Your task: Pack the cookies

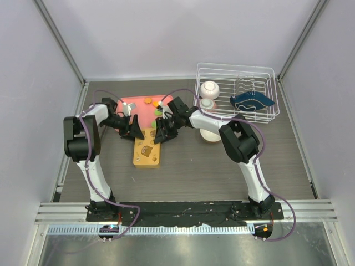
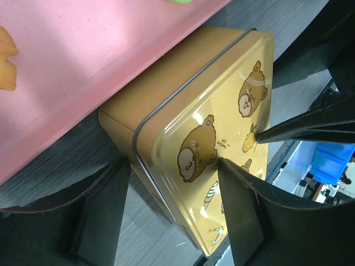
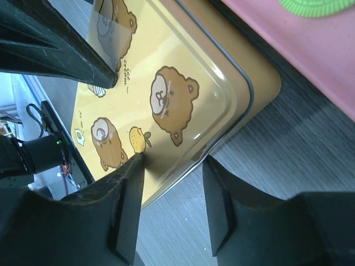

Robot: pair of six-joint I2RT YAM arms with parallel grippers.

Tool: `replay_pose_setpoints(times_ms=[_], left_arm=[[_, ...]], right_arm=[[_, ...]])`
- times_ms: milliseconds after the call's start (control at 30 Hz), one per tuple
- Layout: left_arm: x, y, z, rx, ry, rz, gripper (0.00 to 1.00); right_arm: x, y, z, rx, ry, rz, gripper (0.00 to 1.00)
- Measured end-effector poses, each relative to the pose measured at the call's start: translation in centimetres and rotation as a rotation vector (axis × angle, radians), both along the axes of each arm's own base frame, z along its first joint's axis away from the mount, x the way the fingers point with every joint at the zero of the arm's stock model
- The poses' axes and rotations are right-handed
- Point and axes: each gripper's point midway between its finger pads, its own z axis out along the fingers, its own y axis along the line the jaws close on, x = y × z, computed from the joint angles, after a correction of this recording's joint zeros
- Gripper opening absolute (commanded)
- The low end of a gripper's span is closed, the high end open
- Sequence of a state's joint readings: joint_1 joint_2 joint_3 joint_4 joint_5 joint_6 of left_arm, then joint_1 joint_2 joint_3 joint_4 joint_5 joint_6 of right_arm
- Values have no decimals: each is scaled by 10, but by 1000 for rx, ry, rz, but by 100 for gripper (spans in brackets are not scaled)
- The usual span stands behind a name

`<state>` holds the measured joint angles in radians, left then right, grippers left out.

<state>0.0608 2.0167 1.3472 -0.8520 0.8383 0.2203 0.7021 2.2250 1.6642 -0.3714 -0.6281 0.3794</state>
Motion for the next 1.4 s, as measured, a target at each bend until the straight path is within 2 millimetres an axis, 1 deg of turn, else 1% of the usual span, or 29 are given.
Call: replay_pose_setpoints(times_ms=[167, 300, 433, 533, 600, 667, 800, 867, 900, 933, 1033, 1100, 1133, 1200, 1300, 1367, 1400], left_arm=[[0, -1, 3, 3, -13, -4, 73], [1, -3, 11, 2, -37, -11, 76], [2, -4, 24, 4, -76, -13, 79], [3, -4, 41, 8, -126, -12, 82], [4, -4, 51, 14, -159, -10, 82], [5, -3, 66, 22, -205, -6, 82], [10, 2, 97, 62, -314, 24, 85], [14, 6, 114, 96, -391, 53, 86], [15, 8, 124, 114, -436, 72, 87], [16, 11, 133, 134, -475, 92, 87], [16, 21, 159, 189, -600, 165, 90], [17, 28, 175, 225, -678, 216, 93], [18, 32, 184, 246, -723, 249, 94], [22, 41, 206, 276, -806, 313, 95], [29, 50, 235, 297, -907, 398, 95], [33, 54, 247, 302, -940, 442, 96], [34, 56, 250, 305, -950, 460, 95]], right_arm=[[1, 0, -1, -17, -54, 6, 57], [2, -5, 2, -47, -102, 6, 61], [4, -10, 6, -80, -147, 9, 66], [6, -16, 15, -100, -187, 10, 68], [7, -19, 27, -102, -219, 11, 69], [10, -22, 45, -93, -267, 8, 72], [18, -29, 91, -69, -393, -14, 73], [22, -36, 117, -62, -466, -37, 74], [26, -41, 130, -64, -507, -57, 77], [29, -47, 142, -68, -545, -77, 77], [45, -71, 178, -120, -685, -170, 78], [57, -91, 198, -167, -766, -248, 78], [65, -104, 208, -193, -802, -293, 79], [80, -136, 227, -240, -867, -397, 79], [104, -196, 248, -322, -934, -572, 80], [113, -235, 258, -381, -974, -674, 80], [115, -248, 262, -405, -993, -709, 80]])
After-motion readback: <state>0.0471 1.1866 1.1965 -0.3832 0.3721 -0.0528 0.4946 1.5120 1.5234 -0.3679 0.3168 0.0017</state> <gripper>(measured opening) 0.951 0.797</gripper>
